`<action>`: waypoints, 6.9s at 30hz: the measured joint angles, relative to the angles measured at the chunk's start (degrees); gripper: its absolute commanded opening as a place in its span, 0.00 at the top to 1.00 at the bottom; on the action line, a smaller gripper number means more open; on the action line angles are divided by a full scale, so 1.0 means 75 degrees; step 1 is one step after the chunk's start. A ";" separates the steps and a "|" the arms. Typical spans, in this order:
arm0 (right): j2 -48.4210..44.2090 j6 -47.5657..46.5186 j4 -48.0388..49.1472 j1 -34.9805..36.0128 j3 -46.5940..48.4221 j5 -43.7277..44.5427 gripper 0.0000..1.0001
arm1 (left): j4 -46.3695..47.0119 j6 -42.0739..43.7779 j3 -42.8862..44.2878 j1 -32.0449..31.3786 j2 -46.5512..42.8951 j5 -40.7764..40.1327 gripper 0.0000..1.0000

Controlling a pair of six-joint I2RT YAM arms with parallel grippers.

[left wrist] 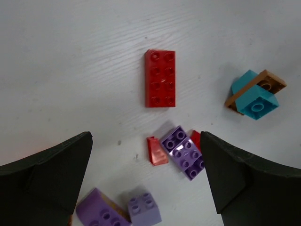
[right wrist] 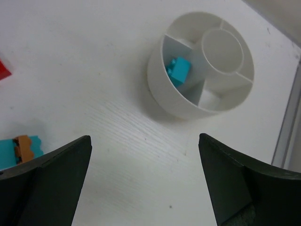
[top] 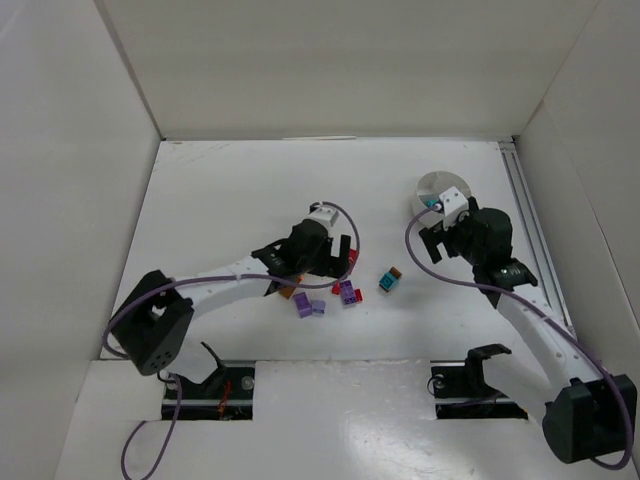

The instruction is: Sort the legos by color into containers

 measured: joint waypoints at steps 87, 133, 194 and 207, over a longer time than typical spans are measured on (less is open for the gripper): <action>-0.1947 -0.0533 0.0041 0.0519 -0.1212 -0.6668 0.12 | 0.1177 0.5960 0.0612 -0.0425 -0.0504 0.6787 0.90; -0.0994 -0.0204 -0.0603 0.0592 0.0160 -0.3535 0.83 | 0.2221 0.4130 -0.0903 -0.0061 -0.2055 0.4240 0.97; -0.3602 0.0638 -0.3564 0.0306 0.1148 0.4092 0.73 | 0.0169 0.2206 1.0710 -0.0766 0.8122 0.1000 0.31; -0.3585 0.0516 -0.3555 0.0306 0.1131 0.3888 0.73 | 0.0254 0.2294 0.9827 -0.0766 0.7571 0.1448 0.18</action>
